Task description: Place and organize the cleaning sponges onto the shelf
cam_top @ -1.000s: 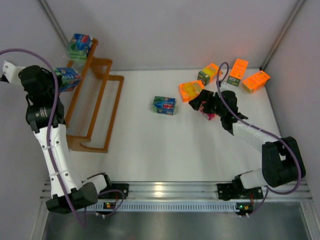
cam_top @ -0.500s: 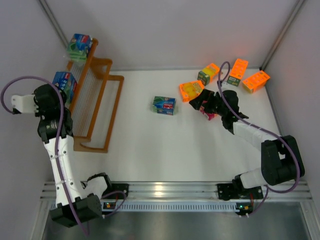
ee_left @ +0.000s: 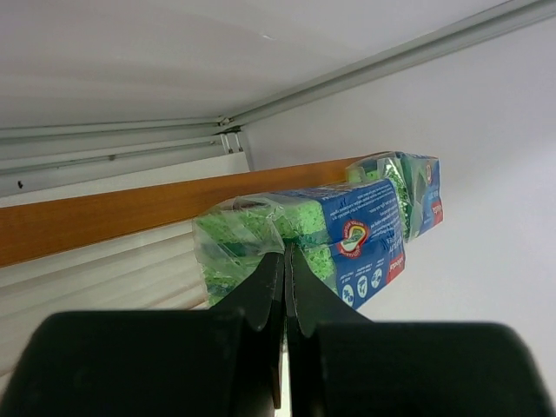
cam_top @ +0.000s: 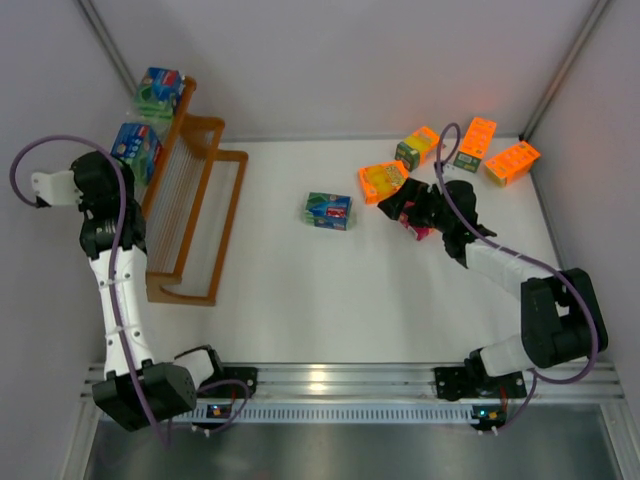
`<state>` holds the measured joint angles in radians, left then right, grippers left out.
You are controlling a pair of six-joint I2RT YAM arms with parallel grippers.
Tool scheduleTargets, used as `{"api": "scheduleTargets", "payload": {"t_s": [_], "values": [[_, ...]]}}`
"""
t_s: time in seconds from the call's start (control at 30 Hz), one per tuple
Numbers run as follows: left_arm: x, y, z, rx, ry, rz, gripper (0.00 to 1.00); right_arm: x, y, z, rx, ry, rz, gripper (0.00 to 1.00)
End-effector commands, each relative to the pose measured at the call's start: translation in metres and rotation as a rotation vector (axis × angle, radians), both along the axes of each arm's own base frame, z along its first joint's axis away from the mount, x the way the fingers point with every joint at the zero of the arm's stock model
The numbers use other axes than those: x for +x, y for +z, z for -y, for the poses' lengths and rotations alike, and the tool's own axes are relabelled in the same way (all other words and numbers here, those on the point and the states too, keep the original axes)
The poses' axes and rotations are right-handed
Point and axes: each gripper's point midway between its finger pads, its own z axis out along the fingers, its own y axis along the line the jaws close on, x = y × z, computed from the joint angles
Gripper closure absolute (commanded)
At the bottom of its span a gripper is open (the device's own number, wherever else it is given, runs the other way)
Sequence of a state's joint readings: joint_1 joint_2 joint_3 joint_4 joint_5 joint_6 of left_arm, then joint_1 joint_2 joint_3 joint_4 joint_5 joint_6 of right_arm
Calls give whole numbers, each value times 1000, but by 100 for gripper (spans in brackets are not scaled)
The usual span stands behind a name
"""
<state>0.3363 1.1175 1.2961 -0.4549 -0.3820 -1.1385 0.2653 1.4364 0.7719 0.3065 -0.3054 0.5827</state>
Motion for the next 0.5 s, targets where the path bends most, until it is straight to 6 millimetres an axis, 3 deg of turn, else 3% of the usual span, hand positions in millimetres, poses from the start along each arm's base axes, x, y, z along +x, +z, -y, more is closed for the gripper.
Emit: {"api": "scheduleTargets", "payload": {"t_s": [0.0, 0.47], "values": [[13, -18, 1, -15, -40, -53, 100, 10, 11, 3, 22, -13, 51, 0], [50, -26, -1, -14, -120, -71, 100, 19, 6, 2, 30, -36, 28, 1]]}}
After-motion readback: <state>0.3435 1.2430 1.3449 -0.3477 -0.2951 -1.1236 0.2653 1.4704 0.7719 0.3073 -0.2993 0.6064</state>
